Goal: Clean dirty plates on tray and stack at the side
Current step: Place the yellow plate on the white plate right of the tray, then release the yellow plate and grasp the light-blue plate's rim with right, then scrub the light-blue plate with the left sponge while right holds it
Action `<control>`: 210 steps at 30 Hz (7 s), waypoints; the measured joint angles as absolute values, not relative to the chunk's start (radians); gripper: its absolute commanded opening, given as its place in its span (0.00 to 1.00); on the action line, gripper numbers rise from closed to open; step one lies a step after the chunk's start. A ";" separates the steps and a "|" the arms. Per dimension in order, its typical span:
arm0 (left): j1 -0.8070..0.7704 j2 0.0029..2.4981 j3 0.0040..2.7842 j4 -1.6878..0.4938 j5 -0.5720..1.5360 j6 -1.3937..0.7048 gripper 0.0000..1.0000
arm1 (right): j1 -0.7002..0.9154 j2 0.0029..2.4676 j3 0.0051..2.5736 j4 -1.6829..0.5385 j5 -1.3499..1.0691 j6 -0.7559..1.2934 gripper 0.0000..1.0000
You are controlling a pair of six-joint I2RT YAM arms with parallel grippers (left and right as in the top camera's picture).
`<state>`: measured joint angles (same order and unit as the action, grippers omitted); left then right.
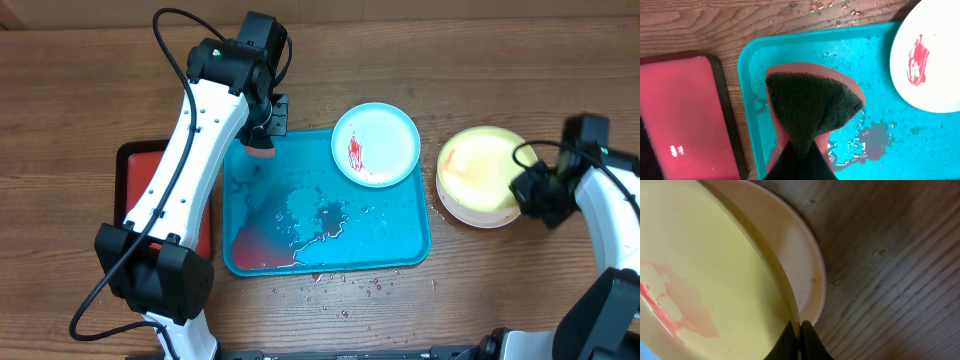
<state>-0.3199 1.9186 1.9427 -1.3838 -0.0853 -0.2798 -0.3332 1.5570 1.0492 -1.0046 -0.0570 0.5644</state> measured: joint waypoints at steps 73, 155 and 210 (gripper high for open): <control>-0.320 1.919 1.943 -1.364 -0.070 -0.280 0.04 | 0.601 1.771 1.208 -0.777 0.009 0.421 0.72; -0.412 1.900 1.163 -0.372 -0.110 -0.283 0.04 | 0.549 1.875 1.137 -0.646 -0.105 0.838 0.04; -0.415 1.898 1.167 -0.517 -0.004 -0.272 0.04 | 0.569 1.873 1.135 -0.674 -0.142 0.822 0.04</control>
<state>-0.4149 1.8980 1.1667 -0.5175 -0.0036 -0.2722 0.5686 1.8729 1.1347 -0.6739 -0.1421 0.8223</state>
